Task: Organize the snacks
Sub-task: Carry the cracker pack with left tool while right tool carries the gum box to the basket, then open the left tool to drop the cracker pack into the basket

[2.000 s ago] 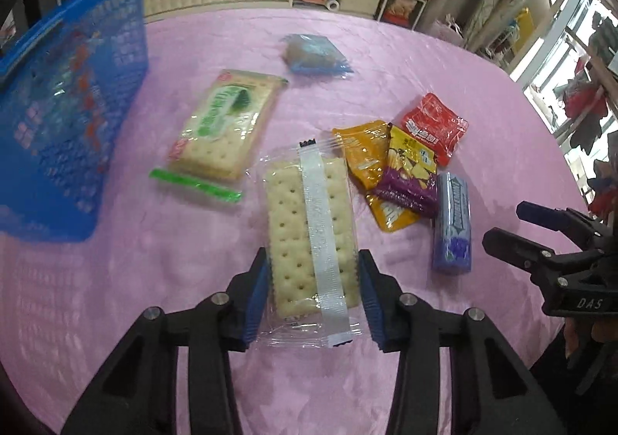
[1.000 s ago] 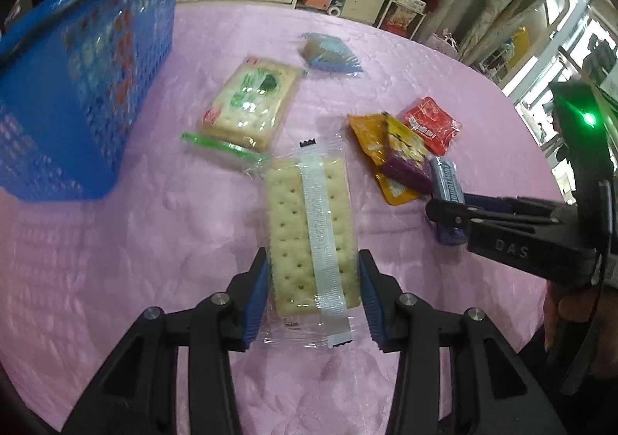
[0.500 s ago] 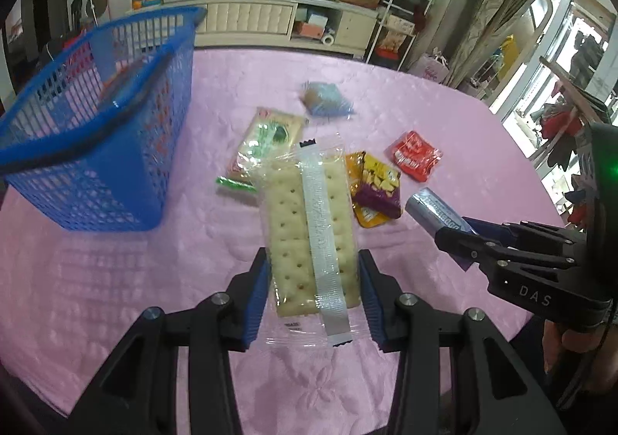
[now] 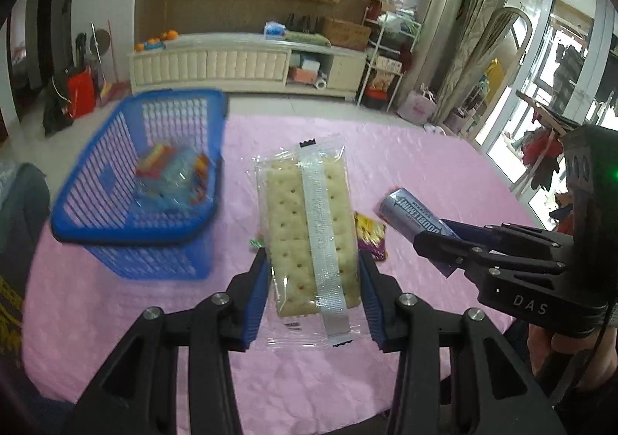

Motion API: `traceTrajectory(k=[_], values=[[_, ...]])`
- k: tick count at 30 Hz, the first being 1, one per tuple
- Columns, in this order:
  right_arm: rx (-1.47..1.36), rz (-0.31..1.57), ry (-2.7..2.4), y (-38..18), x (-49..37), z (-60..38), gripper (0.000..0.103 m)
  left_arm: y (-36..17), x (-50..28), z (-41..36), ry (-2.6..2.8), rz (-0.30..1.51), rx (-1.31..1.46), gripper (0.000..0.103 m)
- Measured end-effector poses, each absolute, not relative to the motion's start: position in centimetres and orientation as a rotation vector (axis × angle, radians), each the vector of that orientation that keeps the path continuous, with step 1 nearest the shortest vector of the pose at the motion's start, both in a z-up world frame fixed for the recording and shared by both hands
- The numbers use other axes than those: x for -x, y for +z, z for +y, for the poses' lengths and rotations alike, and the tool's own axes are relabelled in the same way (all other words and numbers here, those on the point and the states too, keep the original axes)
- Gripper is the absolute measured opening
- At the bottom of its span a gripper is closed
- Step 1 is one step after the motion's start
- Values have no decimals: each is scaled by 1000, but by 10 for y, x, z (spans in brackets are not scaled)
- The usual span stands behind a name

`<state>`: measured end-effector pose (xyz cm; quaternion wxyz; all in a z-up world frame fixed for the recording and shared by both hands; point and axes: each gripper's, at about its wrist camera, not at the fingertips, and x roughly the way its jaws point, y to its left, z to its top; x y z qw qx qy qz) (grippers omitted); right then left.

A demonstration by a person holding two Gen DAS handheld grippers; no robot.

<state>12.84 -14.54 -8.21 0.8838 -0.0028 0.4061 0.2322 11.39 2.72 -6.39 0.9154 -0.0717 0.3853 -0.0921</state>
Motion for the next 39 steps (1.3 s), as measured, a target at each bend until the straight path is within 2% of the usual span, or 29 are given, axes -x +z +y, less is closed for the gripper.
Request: traceTrajectory(k=[13,29,30,32,34,39], values=[[14,753,626,-40,-166,-75,35,-22,-140,111,-55,741,116,41],[51,824,699,-68,-206,-13,35,-64,-181,165,-1,814,162,42],[58,828,699,-69,-205,-13,35,-66,-181,167,18,823,177,44],[74,827,697,-70,-205,-15,35,-66,-175,167,25,842,214,66],[70,831,693,-69,-206,-17,35,-60,-164,162,2,814,212,75],[37,827,697,-62,-201,-29,35,-48,-153,162,25,791,188,75]])
